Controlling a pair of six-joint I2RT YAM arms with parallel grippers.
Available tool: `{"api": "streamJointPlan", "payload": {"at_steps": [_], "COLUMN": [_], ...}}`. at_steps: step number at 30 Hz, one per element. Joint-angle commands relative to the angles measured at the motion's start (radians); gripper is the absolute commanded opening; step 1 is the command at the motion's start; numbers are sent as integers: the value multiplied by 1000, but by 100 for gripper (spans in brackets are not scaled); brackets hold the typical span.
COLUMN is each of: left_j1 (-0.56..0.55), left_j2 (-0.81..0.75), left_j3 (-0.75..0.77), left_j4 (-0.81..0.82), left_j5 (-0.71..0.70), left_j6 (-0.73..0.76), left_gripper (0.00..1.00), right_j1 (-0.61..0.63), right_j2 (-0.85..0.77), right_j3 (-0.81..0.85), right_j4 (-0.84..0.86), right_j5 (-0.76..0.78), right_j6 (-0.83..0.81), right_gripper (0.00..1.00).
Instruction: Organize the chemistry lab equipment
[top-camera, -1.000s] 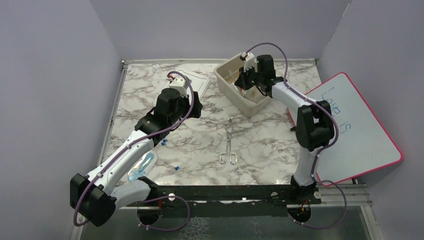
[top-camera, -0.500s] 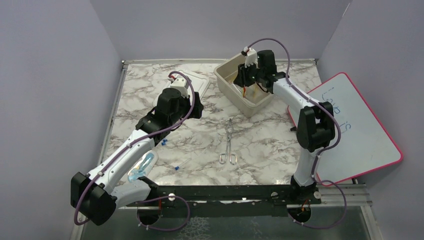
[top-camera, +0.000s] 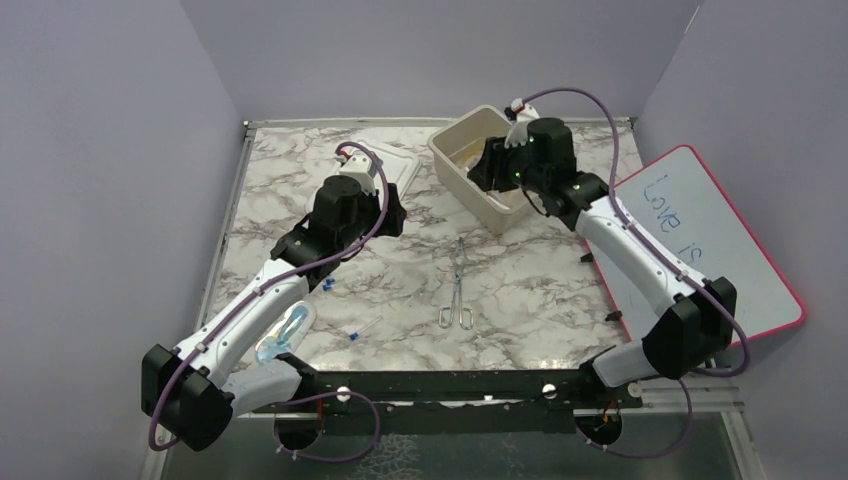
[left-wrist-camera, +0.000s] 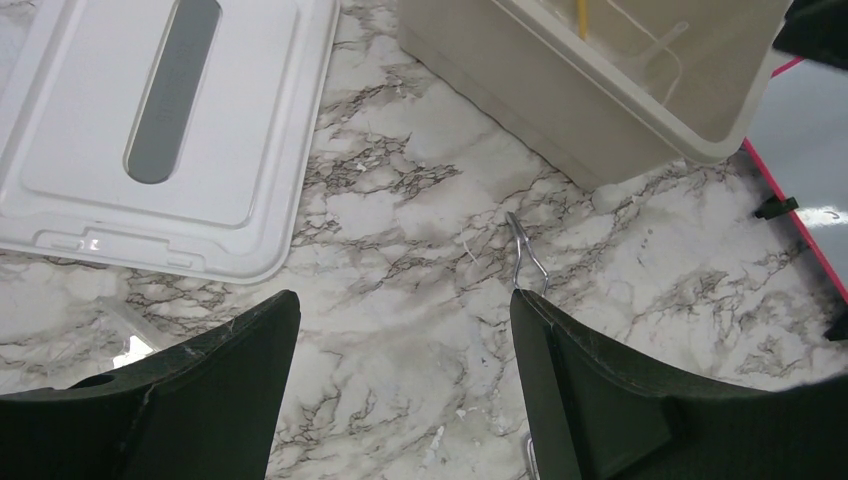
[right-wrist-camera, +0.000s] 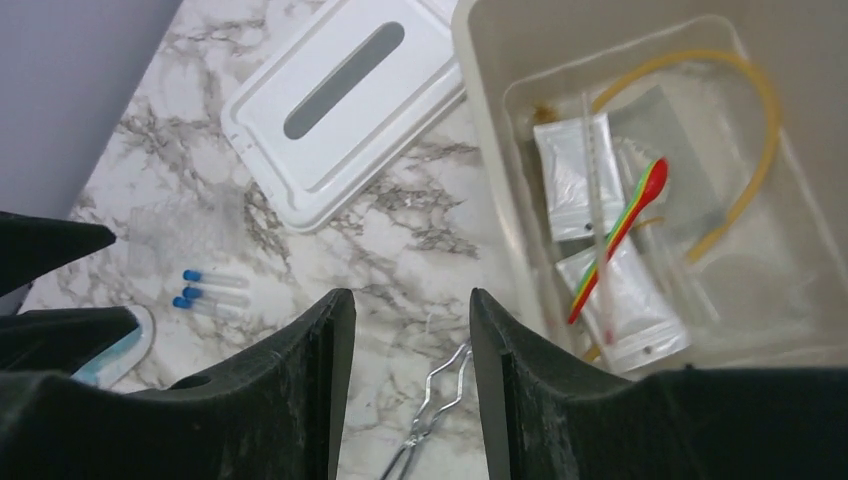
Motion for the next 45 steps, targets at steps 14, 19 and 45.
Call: {"api": "streamJointPlan", "payload": {"at_steps": [14, 19, 45], "left_j1": [14, 16, 22], "left_j2": [-48, -42, -18], "left_j3": [-16, -16, -9], "left_j4": [30, 29, 26], "left_j5": [-42, -37, -9], "left_j6": [-26, -28, -31], "left_gripper": [81, 81, 82], "right_j1": [407, 409, 409], "right_j2": [21, 115, 357], "right_j3": [-336, -349, -203], "right_j4": [-180, -172, -162], "right_j5": [595, 583, 504], "right_j6": [470, 482, 445], "right_gripper": [59, 63, 39]}}
